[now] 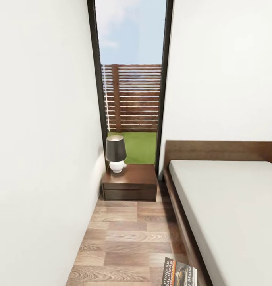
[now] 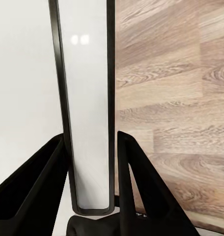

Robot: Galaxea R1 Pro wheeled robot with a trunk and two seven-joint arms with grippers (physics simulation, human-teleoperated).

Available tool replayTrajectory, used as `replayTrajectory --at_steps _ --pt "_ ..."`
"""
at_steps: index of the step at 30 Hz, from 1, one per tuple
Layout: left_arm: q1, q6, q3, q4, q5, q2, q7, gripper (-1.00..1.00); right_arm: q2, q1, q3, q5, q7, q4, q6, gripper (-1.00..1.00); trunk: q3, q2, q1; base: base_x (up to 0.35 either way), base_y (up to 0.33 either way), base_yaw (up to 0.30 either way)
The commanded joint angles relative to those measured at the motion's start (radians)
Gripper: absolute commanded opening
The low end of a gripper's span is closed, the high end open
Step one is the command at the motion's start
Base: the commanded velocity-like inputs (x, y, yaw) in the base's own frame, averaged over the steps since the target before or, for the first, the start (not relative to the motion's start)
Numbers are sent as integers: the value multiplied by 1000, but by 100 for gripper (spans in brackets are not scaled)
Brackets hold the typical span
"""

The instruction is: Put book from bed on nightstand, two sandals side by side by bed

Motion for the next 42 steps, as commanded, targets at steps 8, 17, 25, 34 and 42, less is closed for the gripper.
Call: replayTrajectory --at_steps 8,17,25,34,42 --pt "-1 -4 -8 1 5 0 -1 100 0 -2 -2 -7 4 4 -4 -100 -1 -1 1 333 0 0" --pt "-1 -4 -8 1 6 0 -1 100 0 -2 -2 -7 4 4 -4 -100 -1 -1 1 333 0 0" --pt "-1 -4 -8 1 6 0 -1 100 0 -2 -2 -7 4 5 -4 -100 -1 -1 1 333 0 0" --pt "-1 -4 -8 1 5 0 -1 100 0 -2 -2 -7 4 4 -4 -100 -1 -1 1 333 0 0" --pt "-1 -4 -8 1 5 0 -1 100 0 -2 -2 -7 4 4 -4 -100 -1 -1 1 333 0 0"
